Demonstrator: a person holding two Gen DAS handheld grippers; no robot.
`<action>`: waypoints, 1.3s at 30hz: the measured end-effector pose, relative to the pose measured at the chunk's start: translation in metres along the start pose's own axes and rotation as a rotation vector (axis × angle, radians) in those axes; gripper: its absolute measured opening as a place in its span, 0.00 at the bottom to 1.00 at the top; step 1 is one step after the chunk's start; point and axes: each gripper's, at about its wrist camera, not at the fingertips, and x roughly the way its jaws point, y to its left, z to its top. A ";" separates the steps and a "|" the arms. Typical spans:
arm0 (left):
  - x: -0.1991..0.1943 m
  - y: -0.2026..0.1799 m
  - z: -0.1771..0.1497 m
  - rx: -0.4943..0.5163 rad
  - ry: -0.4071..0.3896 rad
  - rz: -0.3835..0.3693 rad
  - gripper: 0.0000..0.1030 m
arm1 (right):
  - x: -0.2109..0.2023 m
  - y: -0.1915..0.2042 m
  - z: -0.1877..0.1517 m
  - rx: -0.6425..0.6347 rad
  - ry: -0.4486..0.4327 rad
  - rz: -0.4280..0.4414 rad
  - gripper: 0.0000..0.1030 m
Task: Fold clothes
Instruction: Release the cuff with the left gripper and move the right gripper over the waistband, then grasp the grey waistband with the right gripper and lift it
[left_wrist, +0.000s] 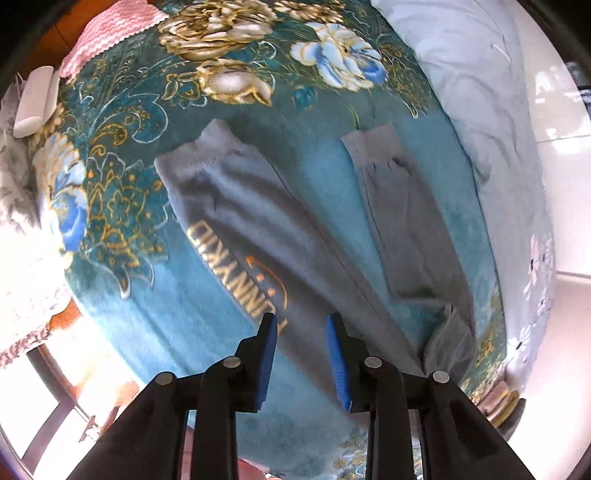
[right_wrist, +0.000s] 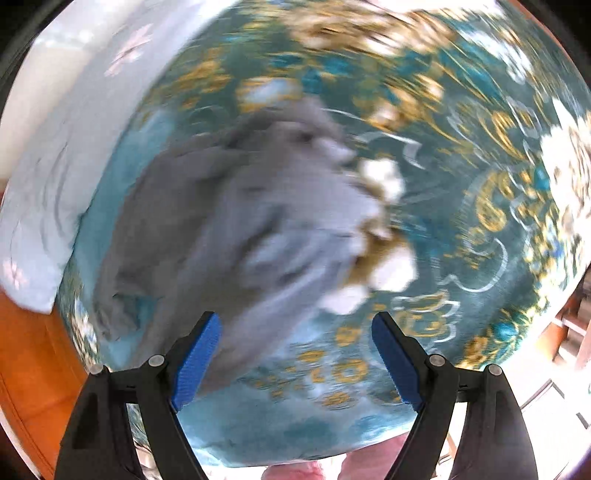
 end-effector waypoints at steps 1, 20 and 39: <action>0.000 -0.007 -0.007 0.002 0.001 0.011 0.32 | 0.004 -0.012 0.002 0.026 0.007 0.015 0.82; -0.015 -0.054 -0.070 0.102 -0.004 0.133 0.37 | 0.082 -0.049 0.049 0.148 0.064 0.226 0.41; -0.019 -0.043 -0.061 -0.044 0.018 0.027 0.37 | 0.039 -0.092 -0.001 0.204 0.081 0.123 0.03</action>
